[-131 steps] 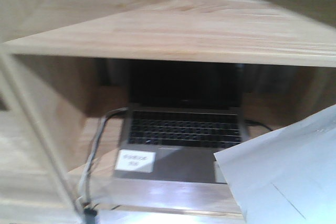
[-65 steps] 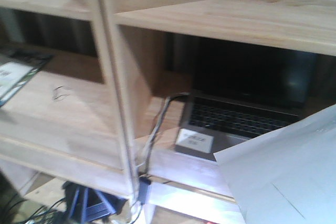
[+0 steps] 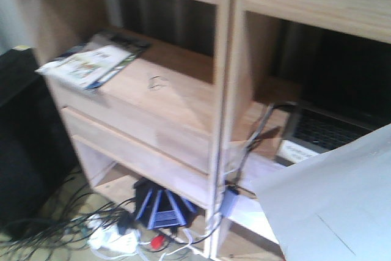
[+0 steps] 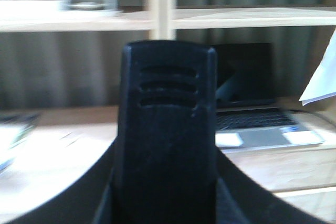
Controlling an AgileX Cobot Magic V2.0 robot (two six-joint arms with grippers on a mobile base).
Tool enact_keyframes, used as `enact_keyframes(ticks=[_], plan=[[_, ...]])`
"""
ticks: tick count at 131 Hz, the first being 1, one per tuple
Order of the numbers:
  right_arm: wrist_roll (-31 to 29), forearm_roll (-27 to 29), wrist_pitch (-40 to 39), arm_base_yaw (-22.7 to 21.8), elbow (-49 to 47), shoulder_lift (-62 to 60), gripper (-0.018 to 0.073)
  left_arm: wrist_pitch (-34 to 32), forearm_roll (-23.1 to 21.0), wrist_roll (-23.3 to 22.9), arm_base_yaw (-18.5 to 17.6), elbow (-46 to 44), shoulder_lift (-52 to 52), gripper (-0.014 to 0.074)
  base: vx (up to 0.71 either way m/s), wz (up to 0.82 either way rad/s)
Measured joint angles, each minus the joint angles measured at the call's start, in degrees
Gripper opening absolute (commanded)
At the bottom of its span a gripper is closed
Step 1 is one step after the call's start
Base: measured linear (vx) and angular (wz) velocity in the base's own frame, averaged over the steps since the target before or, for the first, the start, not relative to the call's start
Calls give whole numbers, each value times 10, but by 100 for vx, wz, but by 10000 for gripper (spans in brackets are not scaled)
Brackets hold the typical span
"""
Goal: Grab stapler and paper to desk for stapling
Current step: 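Drive the base away from the shelf toward the wooden desk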
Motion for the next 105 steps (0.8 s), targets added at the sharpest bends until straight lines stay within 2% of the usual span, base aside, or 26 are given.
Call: enact_keyframes(ticks=[105], plan=[[0, 0, 0, 0, 0, 0, -7, 0, 0, 0, 0, 0, 0, -6, -15, 58]])
